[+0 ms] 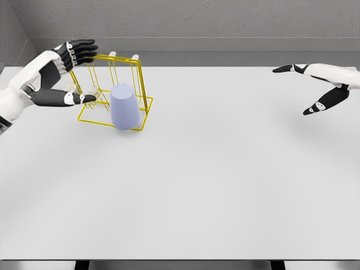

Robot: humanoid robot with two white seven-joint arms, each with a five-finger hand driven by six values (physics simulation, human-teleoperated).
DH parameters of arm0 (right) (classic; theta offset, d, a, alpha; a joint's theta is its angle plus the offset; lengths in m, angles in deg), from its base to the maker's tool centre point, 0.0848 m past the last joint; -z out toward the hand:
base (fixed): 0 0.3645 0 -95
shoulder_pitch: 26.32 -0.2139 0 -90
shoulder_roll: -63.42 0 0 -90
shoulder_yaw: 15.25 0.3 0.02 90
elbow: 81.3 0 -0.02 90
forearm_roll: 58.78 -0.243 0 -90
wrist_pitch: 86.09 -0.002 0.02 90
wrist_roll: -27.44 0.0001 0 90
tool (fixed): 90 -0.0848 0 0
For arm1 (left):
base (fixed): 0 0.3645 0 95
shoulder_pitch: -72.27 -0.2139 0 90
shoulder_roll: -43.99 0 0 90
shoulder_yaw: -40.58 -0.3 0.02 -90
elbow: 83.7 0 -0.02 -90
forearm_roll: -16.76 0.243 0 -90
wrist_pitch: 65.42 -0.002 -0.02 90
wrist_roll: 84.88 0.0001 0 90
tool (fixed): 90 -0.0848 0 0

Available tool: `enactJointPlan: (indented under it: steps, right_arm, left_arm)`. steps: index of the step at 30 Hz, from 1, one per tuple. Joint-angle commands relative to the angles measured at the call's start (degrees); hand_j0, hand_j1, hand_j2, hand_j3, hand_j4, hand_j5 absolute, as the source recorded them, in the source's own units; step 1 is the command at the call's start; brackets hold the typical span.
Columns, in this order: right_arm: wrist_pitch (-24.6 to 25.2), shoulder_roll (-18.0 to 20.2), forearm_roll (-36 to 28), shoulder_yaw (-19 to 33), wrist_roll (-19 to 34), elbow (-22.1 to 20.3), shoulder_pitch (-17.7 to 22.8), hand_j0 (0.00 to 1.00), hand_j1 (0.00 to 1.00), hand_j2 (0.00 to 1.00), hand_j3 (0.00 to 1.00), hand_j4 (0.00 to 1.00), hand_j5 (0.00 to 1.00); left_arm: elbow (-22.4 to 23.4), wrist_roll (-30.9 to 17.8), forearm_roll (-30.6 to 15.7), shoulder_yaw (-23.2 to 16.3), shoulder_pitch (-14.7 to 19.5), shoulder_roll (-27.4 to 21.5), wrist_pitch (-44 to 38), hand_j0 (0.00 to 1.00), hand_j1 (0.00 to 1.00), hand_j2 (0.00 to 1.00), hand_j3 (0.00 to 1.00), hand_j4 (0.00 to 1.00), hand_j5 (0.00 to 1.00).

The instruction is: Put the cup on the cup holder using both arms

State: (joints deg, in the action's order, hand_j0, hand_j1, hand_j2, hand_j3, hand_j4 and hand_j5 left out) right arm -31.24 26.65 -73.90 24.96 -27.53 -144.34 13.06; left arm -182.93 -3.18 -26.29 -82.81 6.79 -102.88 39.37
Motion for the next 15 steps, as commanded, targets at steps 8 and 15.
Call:
enactJointPlan:
  steps: [8, 15]
  right_arm:
    - [0.2, 0.6, -0.3, 0.0, 0.0, -0.2, 0.2, 1.0, 1.0, 1.0, 1.0, 1.0, 1.0]
    - [0.2, 0.7, -0.3, 0.4, 0.0, 0.0, 0.0, 1.0, 1.0, 1.0, 1.0, 1.0, 1.0]
  left_arm:
    - [-1.6, 0.1, -1.5, 2.0, -4.2, -4.3, 5.0, 1.0, 1.0, 1.0, 1.0, 1.0, 1.0]
    - [-1.8, 0.0, -1.5, 2.2, -5.5, -4.3, 7.4, 1.0, 1.0, 1.0, 1.0, 1.0, 1.0]
